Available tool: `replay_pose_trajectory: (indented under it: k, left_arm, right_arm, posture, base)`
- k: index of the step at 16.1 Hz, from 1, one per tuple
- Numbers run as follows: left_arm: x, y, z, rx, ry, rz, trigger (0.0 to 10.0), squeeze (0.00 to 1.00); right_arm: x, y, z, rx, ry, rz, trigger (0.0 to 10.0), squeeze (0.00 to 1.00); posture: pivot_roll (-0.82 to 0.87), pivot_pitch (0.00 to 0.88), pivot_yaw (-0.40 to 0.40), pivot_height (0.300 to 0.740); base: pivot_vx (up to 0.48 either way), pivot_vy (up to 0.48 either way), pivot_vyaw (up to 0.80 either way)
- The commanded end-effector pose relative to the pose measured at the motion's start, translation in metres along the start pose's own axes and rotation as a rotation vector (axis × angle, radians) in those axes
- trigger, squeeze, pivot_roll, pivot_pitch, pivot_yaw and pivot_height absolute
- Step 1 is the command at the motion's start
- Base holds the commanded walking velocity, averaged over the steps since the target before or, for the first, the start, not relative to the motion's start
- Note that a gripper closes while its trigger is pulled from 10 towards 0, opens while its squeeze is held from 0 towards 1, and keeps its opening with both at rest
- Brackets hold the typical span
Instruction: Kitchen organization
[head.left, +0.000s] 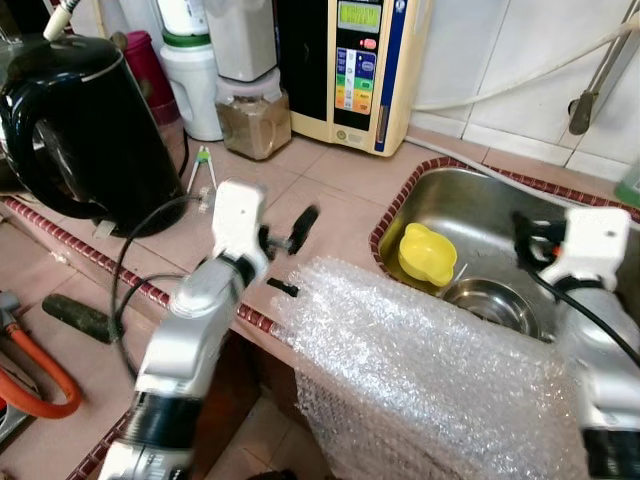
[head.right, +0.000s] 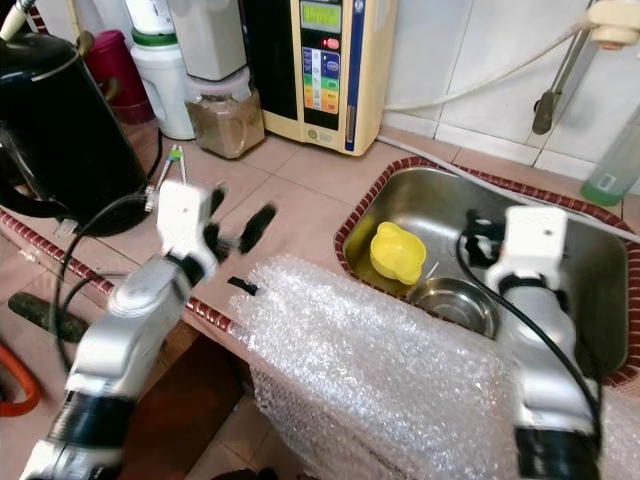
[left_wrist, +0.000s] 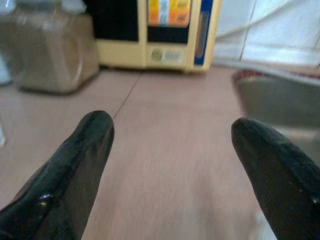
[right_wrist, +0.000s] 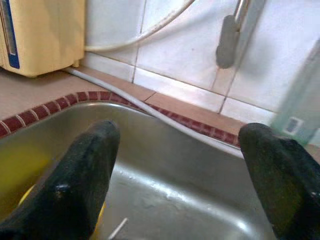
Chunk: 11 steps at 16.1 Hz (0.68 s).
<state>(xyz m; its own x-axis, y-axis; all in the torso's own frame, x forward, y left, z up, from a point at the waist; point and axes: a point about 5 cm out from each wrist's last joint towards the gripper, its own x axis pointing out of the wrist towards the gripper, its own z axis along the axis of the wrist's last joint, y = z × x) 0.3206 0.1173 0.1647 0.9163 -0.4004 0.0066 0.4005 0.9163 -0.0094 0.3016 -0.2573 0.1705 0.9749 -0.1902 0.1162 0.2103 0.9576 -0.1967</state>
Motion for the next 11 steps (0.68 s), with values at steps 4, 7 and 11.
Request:
replay_pose_trajectory:
  k: [4,7,11]
  left_arm:
    - [-0.022,0.004,-0.008,-0.009,0.029,0.042,10.0,0.00]
    - [-0.030,0.013,-0.008,0.014,0.045,0.071,10.0,0.00]
    - [-0.030,0.009,-0.009,0.027,0.053,0.051,10.0,0.00]
  right_arm:
    - [-0.015,-0.005,0.008,0.012,-0.019,0.001,10.0,0.56]
    - [-0.020,-0.007,0.014,0.026,-0.033,-0.008,10.0,0.00]
    - [-0.020,-0.003,0.010,0.064,-0.006,-0.010,10.0,0.00]
  posture:
    - [-0.01,0.064,0.025,0.740]
    - [0.00,0.061,0.027,0.740]
    - [0.00,0.059,0.027,0.740]
  base:
    - [0.000,0.000,0.00]
    - [0.000,0.000,0.00]
    - [0.000,0.000,-0.45]
